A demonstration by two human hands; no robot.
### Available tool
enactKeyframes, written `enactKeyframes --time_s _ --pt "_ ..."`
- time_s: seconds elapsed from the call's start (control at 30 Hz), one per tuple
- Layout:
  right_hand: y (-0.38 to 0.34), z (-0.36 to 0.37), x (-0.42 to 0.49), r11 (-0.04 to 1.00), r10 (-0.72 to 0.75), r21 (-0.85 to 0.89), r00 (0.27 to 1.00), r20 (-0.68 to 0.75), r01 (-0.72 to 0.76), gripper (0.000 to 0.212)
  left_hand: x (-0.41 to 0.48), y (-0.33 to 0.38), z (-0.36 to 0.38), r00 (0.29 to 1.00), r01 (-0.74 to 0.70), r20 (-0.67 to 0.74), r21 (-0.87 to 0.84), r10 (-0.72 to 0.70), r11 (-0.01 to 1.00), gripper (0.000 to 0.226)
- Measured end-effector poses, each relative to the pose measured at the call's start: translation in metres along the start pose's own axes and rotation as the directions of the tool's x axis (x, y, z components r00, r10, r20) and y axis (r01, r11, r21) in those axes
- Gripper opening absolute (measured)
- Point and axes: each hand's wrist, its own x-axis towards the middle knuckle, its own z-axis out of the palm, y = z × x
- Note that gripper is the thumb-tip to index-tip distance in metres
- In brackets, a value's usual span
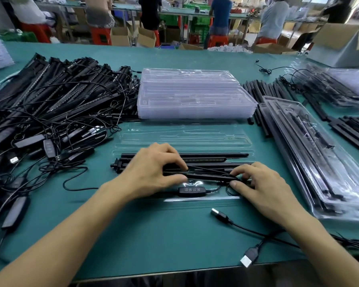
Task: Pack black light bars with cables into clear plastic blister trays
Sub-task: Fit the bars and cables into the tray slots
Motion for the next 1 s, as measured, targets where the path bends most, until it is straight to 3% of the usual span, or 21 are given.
enactKeyframes --time_s 0.2,0.67,1.0 --pt "0.0 -0.001 0.003 1.0 0.025 -0.009 0.997 0.077 -0.024 0.023 0.011 0.008 0.02 1.0 0.01 -0.018 -0.015 -0.011 1.0 0.01" --pt "-0.001 -0.002 -0.002 1.0 -0.018 -0.003 1.0 -0.009 0.018 0.011 0.007 0.008 0.022 0.998 -0.01 -0.07 -0.084 0.004 0.996 0.014" --pt "0.005 -0.015 0.005 1.0 -0.002 -0.02 0.997 0.078 0.003 0.003 0.007 0.007 0.022 0.999 0.002 -0.05 -0.078 -0.005 0.997 0.014"
